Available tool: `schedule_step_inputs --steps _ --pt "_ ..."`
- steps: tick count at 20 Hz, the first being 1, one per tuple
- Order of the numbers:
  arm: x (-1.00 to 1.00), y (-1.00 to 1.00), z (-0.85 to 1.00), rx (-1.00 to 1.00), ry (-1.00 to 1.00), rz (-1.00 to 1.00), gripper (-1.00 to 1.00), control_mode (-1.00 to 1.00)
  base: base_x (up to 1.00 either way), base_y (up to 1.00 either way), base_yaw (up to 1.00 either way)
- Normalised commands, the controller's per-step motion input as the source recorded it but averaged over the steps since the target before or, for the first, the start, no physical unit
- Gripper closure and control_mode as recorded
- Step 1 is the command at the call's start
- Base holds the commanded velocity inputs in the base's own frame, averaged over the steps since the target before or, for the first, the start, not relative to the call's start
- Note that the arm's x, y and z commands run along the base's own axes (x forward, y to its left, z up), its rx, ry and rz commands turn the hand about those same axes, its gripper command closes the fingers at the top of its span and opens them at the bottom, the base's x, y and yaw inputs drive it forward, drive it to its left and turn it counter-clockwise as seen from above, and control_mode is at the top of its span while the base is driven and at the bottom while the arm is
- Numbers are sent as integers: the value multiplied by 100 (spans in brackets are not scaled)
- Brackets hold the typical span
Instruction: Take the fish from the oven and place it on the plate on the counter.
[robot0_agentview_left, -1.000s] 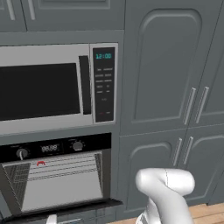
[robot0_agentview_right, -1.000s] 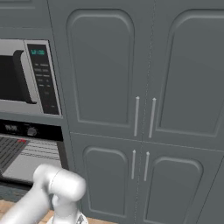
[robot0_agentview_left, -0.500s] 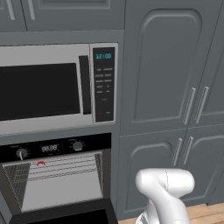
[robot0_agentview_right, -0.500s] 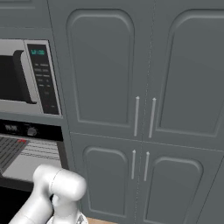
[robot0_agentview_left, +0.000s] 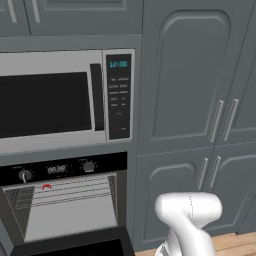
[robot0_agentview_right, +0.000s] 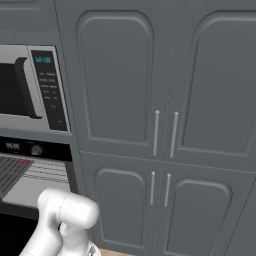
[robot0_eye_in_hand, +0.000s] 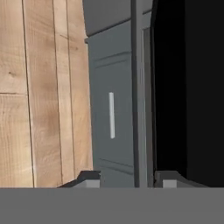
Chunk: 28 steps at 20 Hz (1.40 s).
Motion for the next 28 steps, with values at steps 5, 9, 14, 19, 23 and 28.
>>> schedule_step_inputs --steps 5,9,14,19,23,28 --pt "-17 -1 0 0 0 0 -100 -100 0 0 0" --pt "-82 0 43 0 -9 3 -100 -100 0 0 0" --pt "-82 0 90 0 -15 5 -100 -100 0 0 0" --pt "-53 0 100 0 -15 3 -100 -100 0 0 0" --pt "-34 0 100 0 -12 1 -100 -100 0 0 0" --pt "-5 -10 98 0 -10 0 -100 -100 0 0 0"
